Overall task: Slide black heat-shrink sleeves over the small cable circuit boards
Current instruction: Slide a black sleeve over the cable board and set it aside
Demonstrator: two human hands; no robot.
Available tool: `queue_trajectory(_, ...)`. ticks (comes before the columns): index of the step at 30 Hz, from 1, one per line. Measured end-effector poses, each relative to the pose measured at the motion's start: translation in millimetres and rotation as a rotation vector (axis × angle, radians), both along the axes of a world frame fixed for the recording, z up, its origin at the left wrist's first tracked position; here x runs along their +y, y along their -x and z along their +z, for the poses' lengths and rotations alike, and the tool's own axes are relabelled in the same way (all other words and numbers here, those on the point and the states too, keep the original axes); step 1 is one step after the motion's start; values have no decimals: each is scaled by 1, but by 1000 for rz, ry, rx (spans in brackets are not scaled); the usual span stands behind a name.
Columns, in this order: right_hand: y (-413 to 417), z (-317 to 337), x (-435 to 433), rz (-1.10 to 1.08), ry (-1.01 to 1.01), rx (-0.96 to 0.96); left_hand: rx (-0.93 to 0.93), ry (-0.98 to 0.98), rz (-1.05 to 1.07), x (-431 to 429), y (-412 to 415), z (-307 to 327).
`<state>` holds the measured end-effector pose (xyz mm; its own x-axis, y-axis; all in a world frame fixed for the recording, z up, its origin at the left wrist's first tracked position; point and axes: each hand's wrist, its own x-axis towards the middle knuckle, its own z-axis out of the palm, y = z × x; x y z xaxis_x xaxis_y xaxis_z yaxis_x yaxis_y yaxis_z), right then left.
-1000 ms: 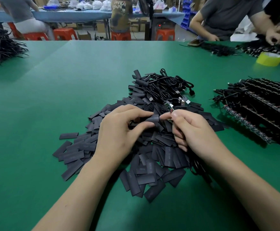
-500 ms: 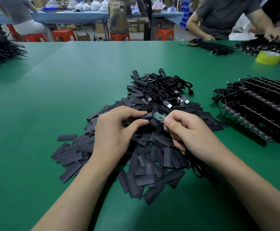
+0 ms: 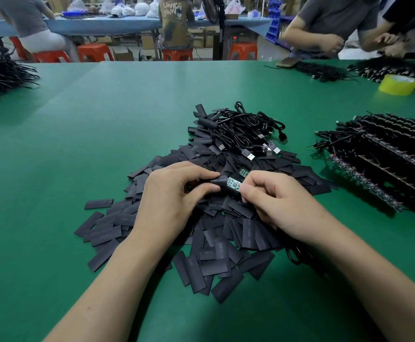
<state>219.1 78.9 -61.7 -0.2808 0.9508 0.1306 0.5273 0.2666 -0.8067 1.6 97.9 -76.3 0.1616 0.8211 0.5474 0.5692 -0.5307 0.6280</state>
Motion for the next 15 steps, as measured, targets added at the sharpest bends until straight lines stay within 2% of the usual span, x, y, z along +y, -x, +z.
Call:
queue_trajectory(8,1,2,-2,30,-7,-87,61,-22,-79,1,4,5)
queue_trajectory(15,-1,2,0,49,19,-74,98,-6,-171,0,6,7)
